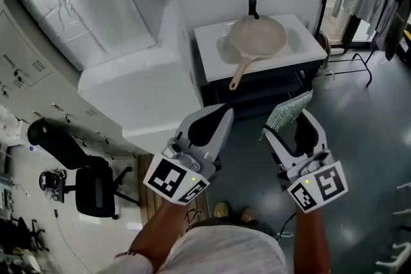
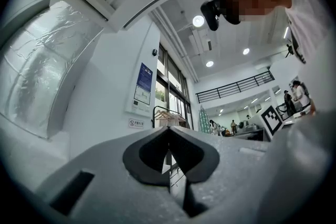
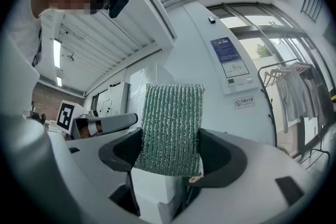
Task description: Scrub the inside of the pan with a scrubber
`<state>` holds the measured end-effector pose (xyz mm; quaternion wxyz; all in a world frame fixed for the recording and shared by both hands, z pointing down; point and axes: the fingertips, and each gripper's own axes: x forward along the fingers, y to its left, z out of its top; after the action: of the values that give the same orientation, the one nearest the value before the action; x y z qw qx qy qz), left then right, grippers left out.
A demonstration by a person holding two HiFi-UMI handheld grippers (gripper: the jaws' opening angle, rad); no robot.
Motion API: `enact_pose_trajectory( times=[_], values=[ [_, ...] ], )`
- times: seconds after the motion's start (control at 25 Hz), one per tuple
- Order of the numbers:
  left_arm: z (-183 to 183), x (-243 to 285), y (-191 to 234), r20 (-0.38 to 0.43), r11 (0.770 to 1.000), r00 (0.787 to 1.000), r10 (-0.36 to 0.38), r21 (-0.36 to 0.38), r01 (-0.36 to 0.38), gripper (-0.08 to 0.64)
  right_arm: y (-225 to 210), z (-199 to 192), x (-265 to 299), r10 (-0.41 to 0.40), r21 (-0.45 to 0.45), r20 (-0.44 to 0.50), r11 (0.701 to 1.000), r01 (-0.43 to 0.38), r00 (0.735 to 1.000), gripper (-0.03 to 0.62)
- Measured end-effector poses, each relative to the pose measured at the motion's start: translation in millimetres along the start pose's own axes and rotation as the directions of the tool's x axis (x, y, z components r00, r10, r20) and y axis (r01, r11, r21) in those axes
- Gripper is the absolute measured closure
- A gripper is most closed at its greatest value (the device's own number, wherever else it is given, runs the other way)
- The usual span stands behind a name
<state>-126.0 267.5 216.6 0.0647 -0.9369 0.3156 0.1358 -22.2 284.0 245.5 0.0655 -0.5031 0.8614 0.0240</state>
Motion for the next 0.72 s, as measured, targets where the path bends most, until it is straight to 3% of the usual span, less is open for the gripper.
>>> enact_pose_trajectory(
  times=[0.72],
  values=[
    [-9,5,64,0.024,0.997,0.997,-0.075,-0.012,0.076,0.545,-3,-1,45,-0.096,-0.054,-0.026,0.994,0.095,0.995,0.253]
  ],
)
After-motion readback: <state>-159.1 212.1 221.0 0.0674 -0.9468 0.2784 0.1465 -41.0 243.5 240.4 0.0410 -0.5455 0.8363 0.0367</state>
